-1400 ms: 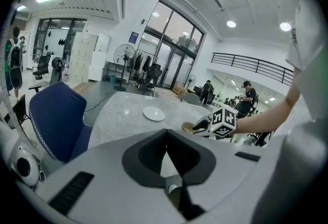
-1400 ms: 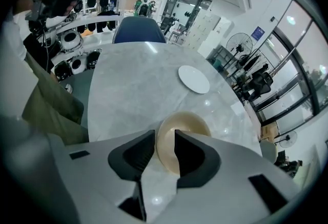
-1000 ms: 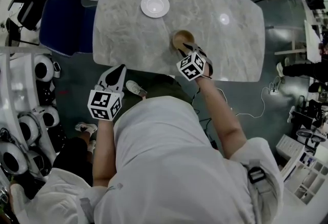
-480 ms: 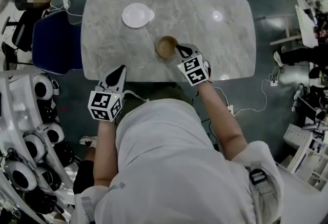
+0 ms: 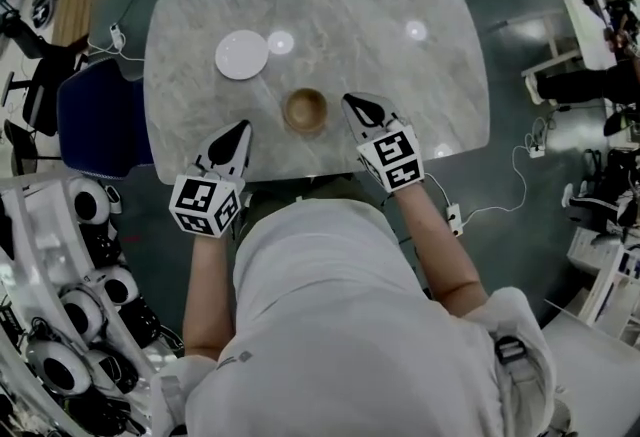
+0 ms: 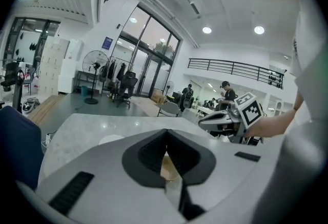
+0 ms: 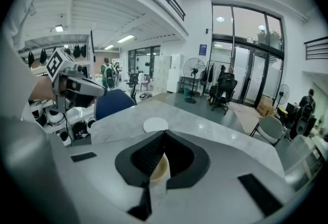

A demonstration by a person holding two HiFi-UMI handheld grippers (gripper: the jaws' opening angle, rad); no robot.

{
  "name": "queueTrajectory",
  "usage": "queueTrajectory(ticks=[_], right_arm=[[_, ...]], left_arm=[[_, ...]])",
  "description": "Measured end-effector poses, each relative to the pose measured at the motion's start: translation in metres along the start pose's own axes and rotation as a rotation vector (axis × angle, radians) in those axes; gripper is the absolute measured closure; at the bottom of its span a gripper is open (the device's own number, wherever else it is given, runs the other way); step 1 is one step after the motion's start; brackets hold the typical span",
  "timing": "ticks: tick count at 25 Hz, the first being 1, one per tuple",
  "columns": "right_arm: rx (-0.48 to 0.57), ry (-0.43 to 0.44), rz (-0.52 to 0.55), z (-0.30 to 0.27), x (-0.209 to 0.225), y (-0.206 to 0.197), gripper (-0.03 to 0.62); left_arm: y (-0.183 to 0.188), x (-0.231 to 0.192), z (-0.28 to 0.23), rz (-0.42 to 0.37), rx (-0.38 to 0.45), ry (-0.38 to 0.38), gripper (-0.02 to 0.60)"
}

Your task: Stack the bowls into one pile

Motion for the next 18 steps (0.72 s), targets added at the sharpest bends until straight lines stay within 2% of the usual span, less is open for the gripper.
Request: queueTrajectory(ticks=[10,18], right_arm=[[0.167,-0.040,-0.023,0.057,0.008,0.045,0.583],[0.247,-0.060,-0.009,0.084,0.000,0.068,0.583]], left_arm=[[0.062,0.026,-0.019,-0.043,0.103,-0.068,0.578],[0.097,0.036,-0.011,-0.094,0.182,-0.095,0.578]])
Point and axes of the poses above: the fingertips, and each gripper's own axes: z backward along the fingers, x to its right, y out of its top, the point moved 1 cm from there along z, backward along the fingers, and after that the axes turned 10 degrees about y, right-handed, at the moved point
